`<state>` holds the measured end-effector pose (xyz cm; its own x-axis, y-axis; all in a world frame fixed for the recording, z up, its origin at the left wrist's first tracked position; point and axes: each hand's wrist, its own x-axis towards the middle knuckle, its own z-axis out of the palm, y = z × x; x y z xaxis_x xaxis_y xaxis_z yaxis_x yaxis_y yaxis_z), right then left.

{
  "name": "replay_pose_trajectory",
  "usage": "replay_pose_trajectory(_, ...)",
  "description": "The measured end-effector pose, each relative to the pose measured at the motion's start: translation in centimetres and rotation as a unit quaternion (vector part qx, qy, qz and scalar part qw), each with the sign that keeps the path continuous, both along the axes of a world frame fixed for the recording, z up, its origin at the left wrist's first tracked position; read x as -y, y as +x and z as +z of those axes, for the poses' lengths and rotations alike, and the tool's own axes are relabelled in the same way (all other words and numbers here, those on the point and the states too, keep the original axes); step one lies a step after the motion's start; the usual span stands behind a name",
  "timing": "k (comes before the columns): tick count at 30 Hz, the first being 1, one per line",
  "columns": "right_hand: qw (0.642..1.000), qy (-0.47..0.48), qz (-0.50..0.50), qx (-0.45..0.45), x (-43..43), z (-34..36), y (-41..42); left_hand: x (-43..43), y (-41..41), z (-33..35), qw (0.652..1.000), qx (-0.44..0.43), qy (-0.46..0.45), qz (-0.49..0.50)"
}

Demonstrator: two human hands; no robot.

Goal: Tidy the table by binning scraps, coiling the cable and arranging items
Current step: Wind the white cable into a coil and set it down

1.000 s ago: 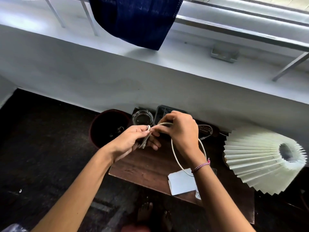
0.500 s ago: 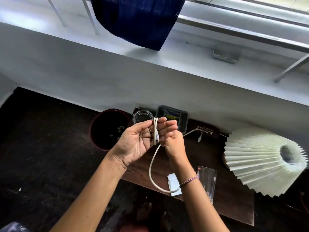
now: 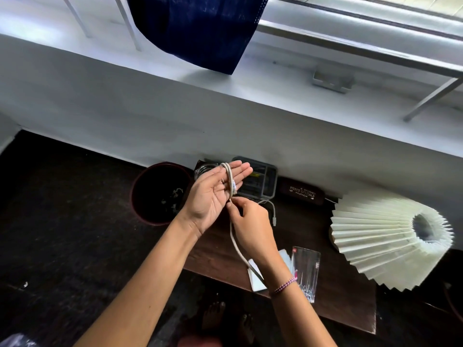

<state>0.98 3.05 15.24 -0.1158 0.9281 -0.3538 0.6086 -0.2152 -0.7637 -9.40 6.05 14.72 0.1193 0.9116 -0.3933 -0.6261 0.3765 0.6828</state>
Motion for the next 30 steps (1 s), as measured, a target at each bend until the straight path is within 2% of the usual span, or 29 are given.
replay_pose_trajectory(3,0.990,0.053,0.063,0.114,-0.1,0.7,0.5,0.2,0.6,-0.3,0.998,-0.062,0.015,-0.004)
replay_pose_trajectory(6,0.956,0.140,0.123,0.226,-0.4,1.0,1.1,0.4,1.1,-0.4,0.982,-0.180,0.053,-0.036)
replay_pose_trajectory(8,0.938,0.170,0.158,0.258,-1.1,1.3,1.6,0.6,1.2,-0.5,0.937,-0.326,0.094,-0.076)
replay_pose_trajectory(10,0.926,0.189,0.183,0.271,-2.0,1.7,2.1,0.7,0.7,-0.8,0.868,-0.463,0.134,-0.118)
replay_pose_trajectory(14,0.908,0.228,0.238,0.259,-3.7,2.1,3.1,0.8,-0.2,-0.2,0.794,-0.554,0.153,-0.200)
replay_pose_trajectory(15,0.903,0.242,0.244,0.257,-4.1,2.2,3.4,0.7,-0.3,0.1,0.789,-0.551,0.145,-0.228)
replay_pose_trajectory(17,0.896,0.260,0.254,0.254,-4.8,2.4,4.0,0.3,-0.5,0.7,0.803,-0.512,0.116,-0.282)
replay_pose_trajectory(21,0.890,0.290,0.253,0.245,-6.6,2.8,5.3,-0.3,-1.3,2.0,0.860,-0.362,0.020,-0.360)
replay_pose_trajectory(23,0.910,0.283,0.213,0.215,-7.7,3.0,5.7,-0.1,-2.2,2.6,0.874,-0.291,-0.007,-0.389)
replay_pose_trajectory(26,0.946,0.233,0.178,0.137,-8.5,2.9,5.9,0.0,-3.2,3.1,0.897,-0.170,-0.003,-0.408)
replay_pose_trajectory(28,0.973,0.178,0.139,0.043,-8.5,2.5,5.9,0.2,-3.4,3.3,0.918,-0.094,0.006,-0.384)
replay_pose_trajectory(30,0.985,0.145,0.095,-0.019,-8.2,1.9,5.7,0.5,-3.2,3.4,0.939,-0.040,0.019,-0.341)
